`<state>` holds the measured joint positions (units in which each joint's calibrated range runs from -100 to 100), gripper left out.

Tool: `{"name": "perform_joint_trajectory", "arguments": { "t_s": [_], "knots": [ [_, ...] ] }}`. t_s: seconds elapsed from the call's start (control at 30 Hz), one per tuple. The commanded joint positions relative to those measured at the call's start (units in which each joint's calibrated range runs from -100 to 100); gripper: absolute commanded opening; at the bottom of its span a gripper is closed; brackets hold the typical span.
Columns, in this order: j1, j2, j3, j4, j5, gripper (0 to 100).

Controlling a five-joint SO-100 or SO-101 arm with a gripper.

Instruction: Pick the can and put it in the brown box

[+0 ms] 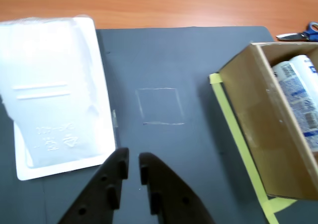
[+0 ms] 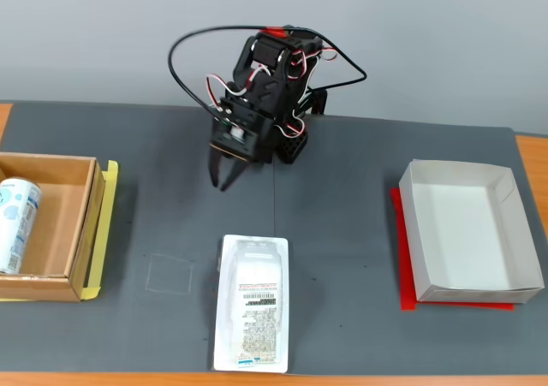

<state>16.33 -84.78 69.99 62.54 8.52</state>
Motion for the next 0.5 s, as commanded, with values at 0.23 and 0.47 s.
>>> {"name": "perform_joint_trajectory", "arguments": {
  "t_s": [0.23, 0.47],
  "knots": [
    [-10.5, -14.5, 20.2, -0.4, -3.8, 2],
    [-13.3, -14.8, 25.5, 1.1, -8.5, 2]
  ]
}}
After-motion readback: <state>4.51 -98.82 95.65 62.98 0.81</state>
